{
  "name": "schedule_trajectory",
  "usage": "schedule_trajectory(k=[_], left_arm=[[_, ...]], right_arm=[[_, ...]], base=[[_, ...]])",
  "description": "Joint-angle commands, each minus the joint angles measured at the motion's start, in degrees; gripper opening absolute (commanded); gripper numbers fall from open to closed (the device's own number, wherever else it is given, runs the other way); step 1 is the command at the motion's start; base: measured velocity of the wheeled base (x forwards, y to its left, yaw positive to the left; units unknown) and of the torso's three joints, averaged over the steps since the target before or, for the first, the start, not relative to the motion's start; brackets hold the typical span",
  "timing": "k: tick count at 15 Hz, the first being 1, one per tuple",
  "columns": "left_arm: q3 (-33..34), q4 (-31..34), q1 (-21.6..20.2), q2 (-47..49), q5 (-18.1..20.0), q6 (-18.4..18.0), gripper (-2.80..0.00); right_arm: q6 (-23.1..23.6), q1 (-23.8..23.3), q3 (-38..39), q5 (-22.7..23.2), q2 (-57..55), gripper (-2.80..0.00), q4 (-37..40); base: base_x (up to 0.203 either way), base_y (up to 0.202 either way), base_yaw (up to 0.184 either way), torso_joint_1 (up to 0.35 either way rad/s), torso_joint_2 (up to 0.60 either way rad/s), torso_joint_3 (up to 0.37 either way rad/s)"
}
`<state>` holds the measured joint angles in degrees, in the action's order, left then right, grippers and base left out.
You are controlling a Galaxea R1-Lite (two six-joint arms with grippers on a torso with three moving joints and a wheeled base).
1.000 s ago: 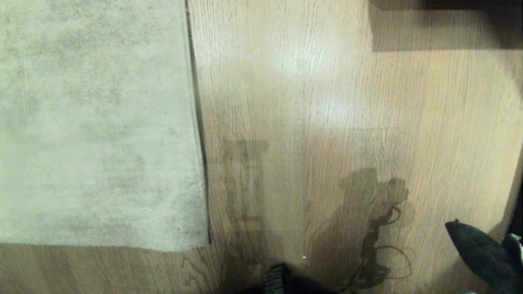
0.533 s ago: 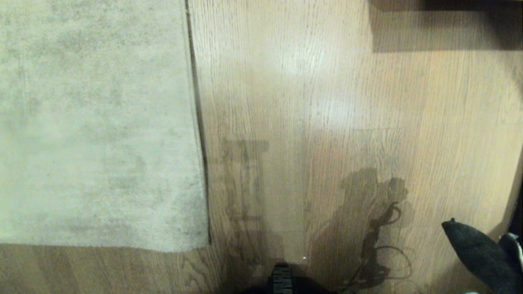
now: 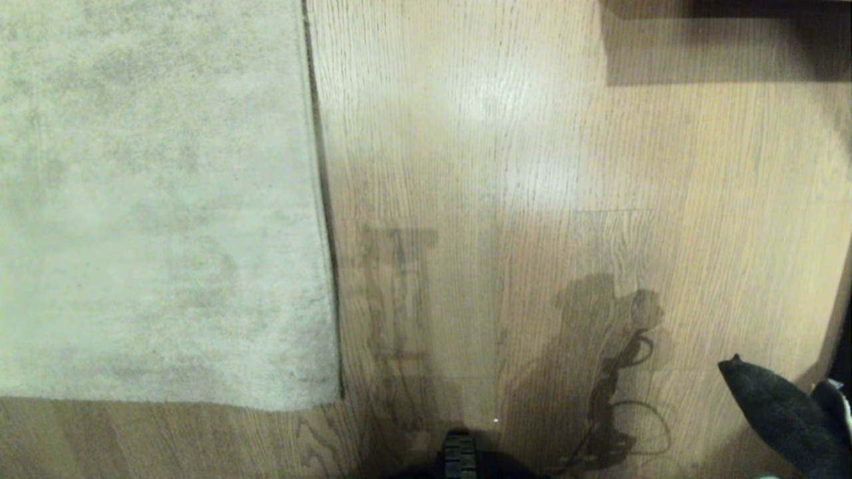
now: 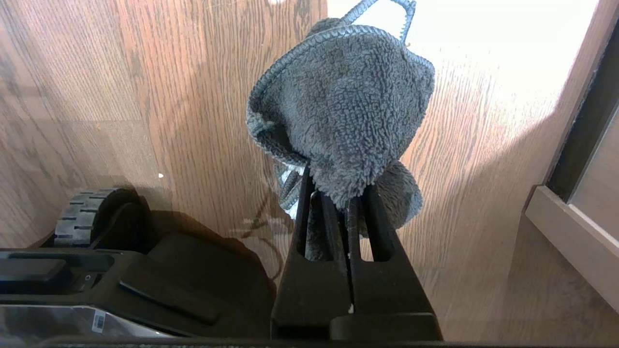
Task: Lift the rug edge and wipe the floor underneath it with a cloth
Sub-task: Put down the rag
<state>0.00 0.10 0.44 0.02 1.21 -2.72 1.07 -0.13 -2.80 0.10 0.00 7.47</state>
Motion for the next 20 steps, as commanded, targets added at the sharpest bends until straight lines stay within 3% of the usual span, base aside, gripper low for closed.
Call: schedule_trajectory(k=[1,9,14,20], left_arm=[[0.0,0.0,0.0,0.0,0.0,0.0,-2.80],[0.0,0.0,0.0,0.0,0.0,0.0,-2.80],[0.0,0.0,0.0,0.0,0.0,0.0,-2.80],[0.0,0.0,0.0,0.0,0.0,0.0,-2.80]], right_arm=[[0.1,0.0,0.0,0.0,-0.1,-2.80,0.0],[0.7,0.1,-0.9,0.1,-1.7,-2.80,0.1],[0.6,1.1,-5.7,0.2,-14.8,-2.80,-1.8],[0.5,1.8,-6.9,0.1,-42.7,-2.80,-26.4]], base=[[0.000,0.000,0.000,0.000,0.00,0.000],[0.000,0.000,0.000,0.000,0.00,0.000],[0.000,0.000,0.000,0.000,0.00,0.000],[0.000,0.000,0.000,0.000,0.00,0.000]])
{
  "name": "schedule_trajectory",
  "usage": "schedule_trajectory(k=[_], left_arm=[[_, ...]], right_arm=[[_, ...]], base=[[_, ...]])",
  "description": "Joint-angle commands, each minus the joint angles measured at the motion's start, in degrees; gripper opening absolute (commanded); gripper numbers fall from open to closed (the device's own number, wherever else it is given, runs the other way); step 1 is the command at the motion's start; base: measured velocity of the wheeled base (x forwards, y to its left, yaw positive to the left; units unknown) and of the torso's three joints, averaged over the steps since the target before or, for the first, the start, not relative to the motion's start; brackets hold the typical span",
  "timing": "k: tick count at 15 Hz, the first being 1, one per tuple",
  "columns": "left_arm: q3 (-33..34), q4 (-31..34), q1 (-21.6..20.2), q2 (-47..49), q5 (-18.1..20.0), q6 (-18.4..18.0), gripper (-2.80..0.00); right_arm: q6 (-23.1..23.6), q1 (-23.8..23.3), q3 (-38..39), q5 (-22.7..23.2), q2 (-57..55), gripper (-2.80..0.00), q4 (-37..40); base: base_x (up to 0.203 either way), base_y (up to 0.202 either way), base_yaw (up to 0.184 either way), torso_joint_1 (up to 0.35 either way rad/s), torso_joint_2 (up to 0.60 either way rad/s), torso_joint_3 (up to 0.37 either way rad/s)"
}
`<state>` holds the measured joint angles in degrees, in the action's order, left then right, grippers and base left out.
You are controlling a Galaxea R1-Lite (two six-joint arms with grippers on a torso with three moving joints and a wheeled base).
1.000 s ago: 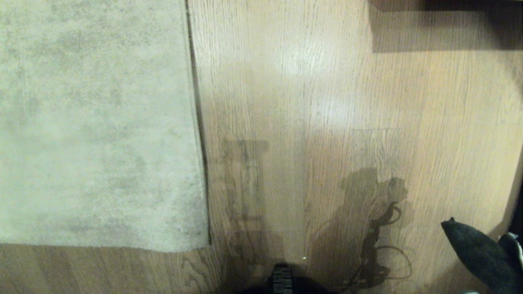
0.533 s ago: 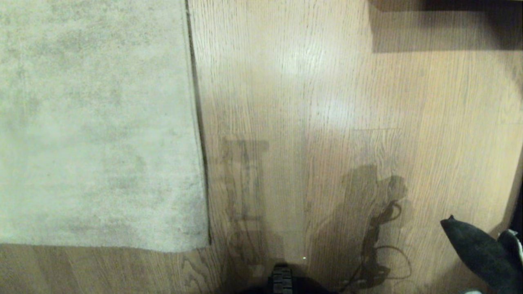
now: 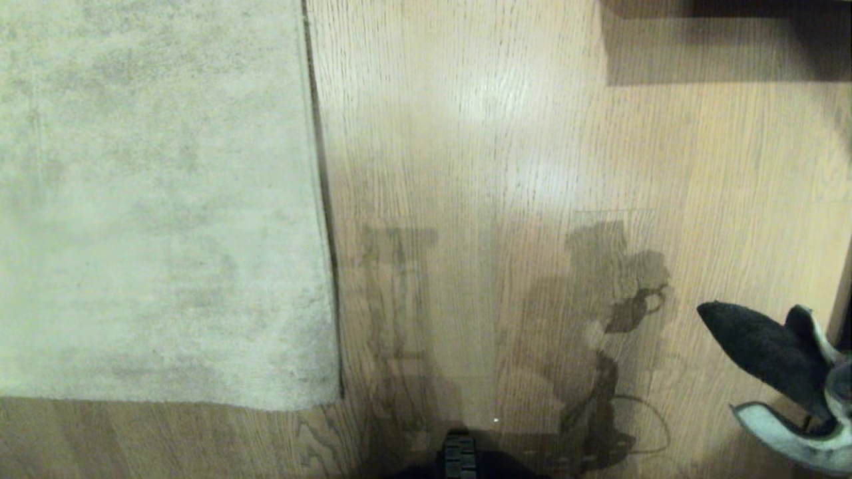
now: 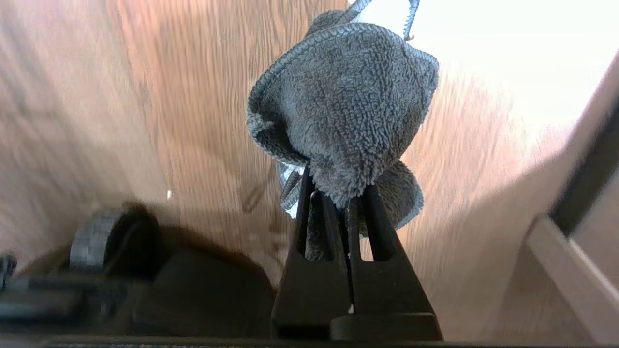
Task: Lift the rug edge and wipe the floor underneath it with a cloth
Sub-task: Put down the rag
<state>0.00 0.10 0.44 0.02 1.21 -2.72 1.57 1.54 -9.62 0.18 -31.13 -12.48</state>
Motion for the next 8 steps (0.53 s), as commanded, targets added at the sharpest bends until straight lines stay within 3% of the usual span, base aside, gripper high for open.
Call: schedule_trajectory(k=[1,4,8], left_arm=[[0.0,0.0,0.0,0.0,0.0,0.0,-2.80],[0.0,0.0,0.0,0.0,0.0,0.0,-2.80],[0.0,0.0,0.0,0.0,0.0,0.0,-2.80]], right_arm=[[0.0,0.1,-0.1,0.0,-15.7,-2.80,-11.2],[-0.7,0.0,-0.1,-0.1,-23.1,-2.80,-22.0],[-2.3,-1.7,-0.7,-0.1,-27.1,-2.80,-27.7]], base=[[0.000,0.000,0.000,0.000,0.00,0.000],[0.000,0.000,0.000,0.000,0.00,0.000],[0.000,0.000,0.000,0.000,0.00,0.000]])
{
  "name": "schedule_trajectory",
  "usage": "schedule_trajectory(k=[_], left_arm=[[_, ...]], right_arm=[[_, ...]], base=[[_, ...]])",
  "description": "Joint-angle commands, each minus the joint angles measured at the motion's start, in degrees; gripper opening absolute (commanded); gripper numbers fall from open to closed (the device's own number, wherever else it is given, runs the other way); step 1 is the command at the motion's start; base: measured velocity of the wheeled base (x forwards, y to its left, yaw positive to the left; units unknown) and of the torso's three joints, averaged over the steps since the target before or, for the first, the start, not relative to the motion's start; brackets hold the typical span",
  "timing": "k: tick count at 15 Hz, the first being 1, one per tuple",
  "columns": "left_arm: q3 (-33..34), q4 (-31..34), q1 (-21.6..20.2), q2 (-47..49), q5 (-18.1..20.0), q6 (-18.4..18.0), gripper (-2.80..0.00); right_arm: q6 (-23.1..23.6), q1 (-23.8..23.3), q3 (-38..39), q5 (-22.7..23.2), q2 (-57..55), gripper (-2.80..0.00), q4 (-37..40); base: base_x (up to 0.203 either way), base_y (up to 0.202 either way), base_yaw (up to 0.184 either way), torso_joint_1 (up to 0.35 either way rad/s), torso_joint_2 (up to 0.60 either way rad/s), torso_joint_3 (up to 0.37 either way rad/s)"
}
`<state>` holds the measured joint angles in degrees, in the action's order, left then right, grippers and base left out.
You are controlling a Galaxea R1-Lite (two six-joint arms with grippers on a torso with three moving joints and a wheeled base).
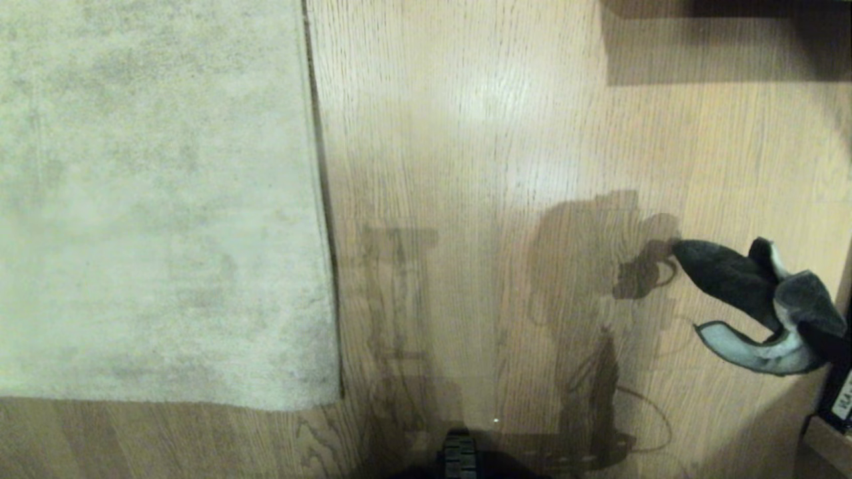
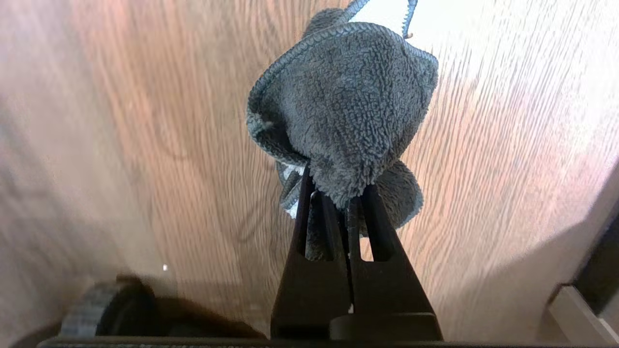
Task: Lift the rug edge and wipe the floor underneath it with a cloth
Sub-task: Put down the rag
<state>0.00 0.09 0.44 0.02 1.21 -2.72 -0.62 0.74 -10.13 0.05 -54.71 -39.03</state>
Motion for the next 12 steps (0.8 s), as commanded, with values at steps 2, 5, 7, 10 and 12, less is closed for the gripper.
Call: schedule_trajectory(k=[2,5,7,10,12], left_arm=[[0.0,0.0,0.0,0.0,0.0,0.0,-2.80],[0.0,0.0,0.0,0.0,0.0,0.0,-2.80],[0.0,0.0,0.0,0.0,0.0,0.0,-2.80],[0.0,0.0,0.0,0.0,0.0,0.0,-2.80],[0.0,0.0,0.0,0.0,0.0,0.0,-2.80]], right_arm=[[-0.2,-1.6,-0.9,0.0,-5.8,-2.80,-3.3],[-0.2,-3.4,-3.2,0.0,-10.3,-2.80,-5.1],[-0.3,-4.0,-4.8,0.1,-13.8,-2.80,-6.8],[-0.2,-4.0,-4.9,0.2,-18.2,-2.80,-11.1],[-0.2,-4.0,-4.7,0.3,-19.6,-2.80,-12.4]], base=[[0.000,0.000,0.000,0.000,0.00,0.000],[0.000,0.000,0.000,0.000,0.00,0.000],[0.000,0.000,0.000,0.000,0.00,0.000],[0.000,0.000,0.000,0.000,0.00,0.000],[0.000,0.000,0.000,0.000,0.00,0.000]])
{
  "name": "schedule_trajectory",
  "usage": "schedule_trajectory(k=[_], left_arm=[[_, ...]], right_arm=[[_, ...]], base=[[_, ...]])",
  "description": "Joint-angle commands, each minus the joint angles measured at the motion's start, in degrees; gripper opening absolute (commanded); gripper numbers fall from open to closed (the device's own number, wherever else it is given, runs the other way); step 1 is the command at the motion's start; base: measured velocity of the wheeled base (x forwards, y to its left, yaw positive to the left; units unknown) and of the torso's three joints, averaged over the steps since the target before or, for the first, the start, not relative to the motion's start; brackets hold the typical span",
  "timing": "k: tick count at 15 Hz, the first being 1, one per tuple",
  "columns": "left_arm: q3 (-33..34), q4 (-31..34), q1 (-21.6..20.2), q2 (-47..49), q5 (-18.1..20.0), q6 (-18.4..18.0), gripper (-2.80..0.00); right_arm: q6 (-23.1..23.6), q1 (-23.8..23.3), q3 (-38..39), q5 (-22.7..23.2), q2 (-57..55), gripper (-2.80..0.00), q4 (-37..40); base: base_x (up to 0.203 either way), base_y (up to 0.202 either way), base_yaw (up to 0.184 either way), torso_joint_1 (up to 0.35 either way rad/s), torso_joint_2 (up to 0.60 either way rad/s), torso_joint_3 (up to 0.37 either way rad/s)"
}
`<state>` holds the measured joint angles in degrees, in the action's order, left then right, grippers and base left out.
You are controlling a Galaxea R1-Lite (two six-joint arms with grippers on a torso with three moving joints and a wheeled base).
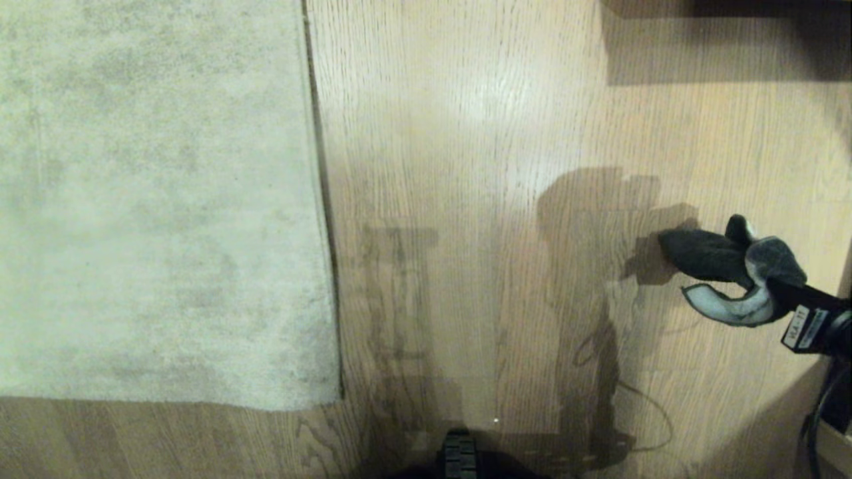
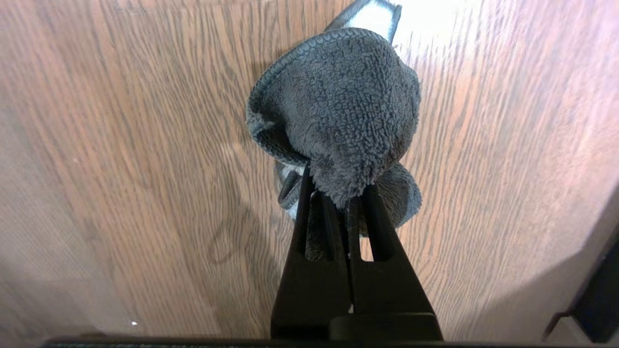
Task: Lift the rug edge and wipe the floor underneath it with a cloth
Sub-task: Put down the rag
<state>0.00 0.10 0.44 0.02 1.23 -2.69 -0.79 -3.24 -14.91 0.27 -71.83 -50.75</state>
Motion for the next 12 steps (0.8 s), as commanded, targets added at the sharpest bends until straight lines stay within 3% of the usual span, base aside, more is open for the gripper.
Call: schedule_trajectory(k=[1,5,6,12], left_arm=[[0.0,0.0,0.0,0.0,0.0,0.0,-2.80],[0.0,0.0,0.0,0.0,0.0,0.0,-2.80],[0.0,0.0,0.0,0.0,0.0,0.0,-2.80],[0.0,0.0,0.0,0.0,0.0,0.0,-2.80]], right_arm=[[0.0,0.1,0.5,0.1,-2.8,-2.80,-1.2],[0.0,0.0,1.9,0.1,-2.6,-2.80,-1.4],[0.0,0.0,2.2,0.1,-2.4,0.00,-1.4],[0.0,0.2,4.3,0.2,-2.7,0.00,-3.4]], base=[[0.000,0.000,0.000,0.000,0.00,0.000],[0.000,0.000,0.000,0.000,0.00,0.000],[0.000,0.000,0.000,0.000,0.00,0.000],[0.000,0.000,0.000,0.000,0.00,0.000]])
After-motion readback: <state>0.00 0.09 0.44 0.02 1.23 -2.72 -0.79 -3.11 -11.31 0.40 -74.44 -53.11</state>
